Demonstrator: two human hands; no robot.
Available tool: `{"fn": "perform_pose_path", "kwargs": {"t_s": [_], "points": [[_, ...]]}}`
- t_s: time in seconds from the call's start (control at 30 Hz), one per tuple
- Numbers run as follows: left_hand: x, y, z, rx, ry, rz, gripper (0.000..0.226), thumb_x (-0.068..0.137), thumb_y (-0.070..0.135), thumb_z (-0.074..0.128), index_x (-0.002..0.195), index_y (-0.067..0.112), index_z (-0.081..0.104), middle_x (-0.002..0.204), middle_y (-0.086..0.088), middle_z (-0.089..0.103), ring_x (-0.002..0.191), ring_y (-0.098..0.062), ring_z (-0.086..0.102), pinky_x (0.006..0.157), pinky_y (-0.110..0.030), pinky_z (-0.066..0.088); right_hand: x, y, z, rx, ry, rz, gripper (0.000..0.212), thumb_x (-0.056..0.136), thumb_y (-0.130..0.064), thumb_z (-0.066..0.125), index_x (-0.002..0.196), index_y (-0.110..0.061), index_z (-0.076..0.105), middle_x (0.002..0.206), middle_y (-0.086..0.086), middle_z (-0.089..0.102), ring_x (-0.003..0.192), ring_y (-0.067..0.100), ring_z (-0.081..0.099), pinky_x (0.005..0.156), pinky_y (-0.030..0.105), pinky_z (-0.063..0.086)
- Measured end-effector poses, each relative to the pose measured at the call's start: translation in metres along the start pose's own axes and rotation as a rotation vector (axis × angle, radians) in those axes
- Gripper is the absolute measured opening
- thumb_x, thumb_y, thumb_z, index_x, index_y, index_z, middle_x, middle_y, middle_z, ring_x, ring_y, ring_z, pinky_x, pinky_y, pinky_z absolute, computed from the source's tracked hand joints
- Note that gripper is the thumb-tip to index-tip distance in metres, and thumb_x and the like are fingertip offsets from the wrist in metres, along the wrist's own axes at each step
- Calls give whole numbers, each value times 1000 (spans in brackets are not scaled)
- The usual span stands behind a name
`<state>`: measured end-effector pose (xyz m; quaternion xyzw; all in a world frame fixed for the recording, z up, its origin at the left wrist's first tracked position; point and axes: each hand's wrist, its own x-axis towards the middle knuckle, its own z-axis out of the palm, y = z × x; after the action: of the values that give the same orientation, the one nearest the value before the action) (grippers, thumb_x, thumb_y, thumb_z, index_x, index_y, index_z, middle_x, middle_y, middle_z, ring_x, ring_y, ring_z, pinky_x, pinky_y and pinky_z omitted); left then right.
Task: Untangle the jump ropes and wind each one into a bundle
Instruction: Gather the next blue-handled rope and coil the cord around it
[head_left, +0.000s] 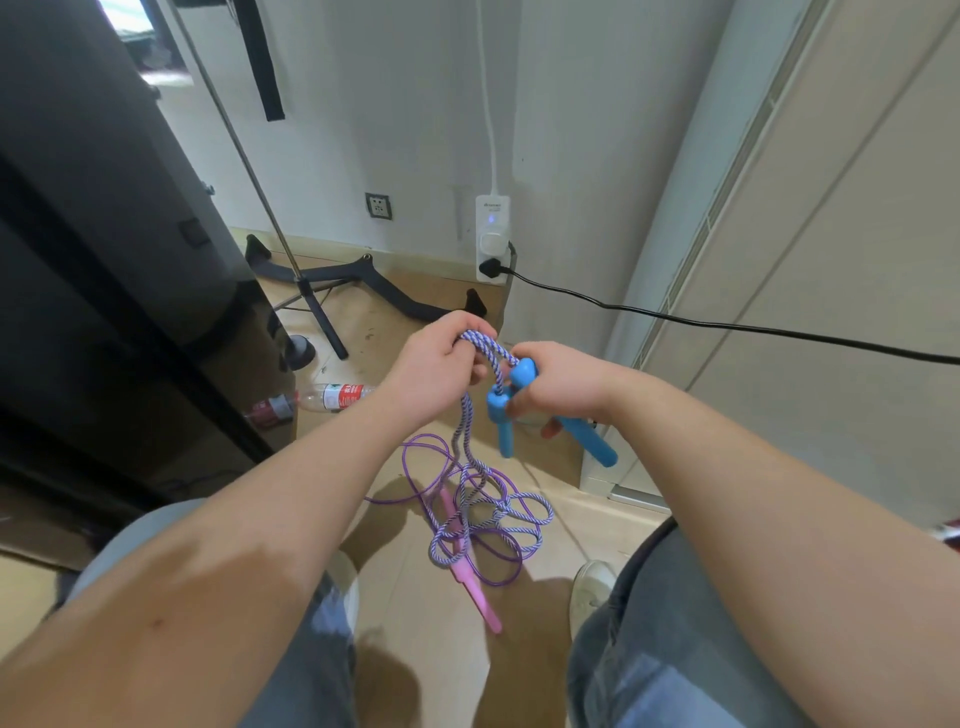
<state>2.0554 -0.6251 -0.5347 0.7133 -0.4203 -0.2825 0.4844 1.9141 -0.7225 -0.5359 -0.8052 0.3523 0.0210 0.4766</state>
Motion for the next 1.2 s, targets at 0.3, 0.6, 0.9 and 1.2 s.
{"fn": "perform_pose_path", "kwargs": {"t_s": [0.3,0.6,0.9,1.2], "points": [[1,10,-4,-286,92,-165,36,97,3,31,91,22,61,78,-4,64,62,-13,61,61,-29,54,4,11,9,316,-261,39,33,86,-6,74,116,-11,63,113,7,69,107,25,67,87,49,59],[7,14,-21,-668,233,-295,27,100,1,34,102,13,58,90,-12,63,75,-19,64,78,-43,60,0,7,12,355,-339,94,18,102,-25,56,117,-15,56,103,6,73,98,24,69,81,52,56],[19,-15,-42,-245,265,-292,43,92,2,32,117,17,64,91,0,66,77,-13,59,67,-26,45,-10,2,5,331,-328,141,15,101,-23,57,108,-9,58,77,4,55,65,16,54,49,24,37],[1,-19,-32,295,-110,42,45,90,-1,47,119,33,54,99,13,61,83,-3,54,66,-14,40,-20,-13,3,424,-397,109,13,104,-24,52,94,-16,53,69,1,44,52,14,36,55,31,50]]}}
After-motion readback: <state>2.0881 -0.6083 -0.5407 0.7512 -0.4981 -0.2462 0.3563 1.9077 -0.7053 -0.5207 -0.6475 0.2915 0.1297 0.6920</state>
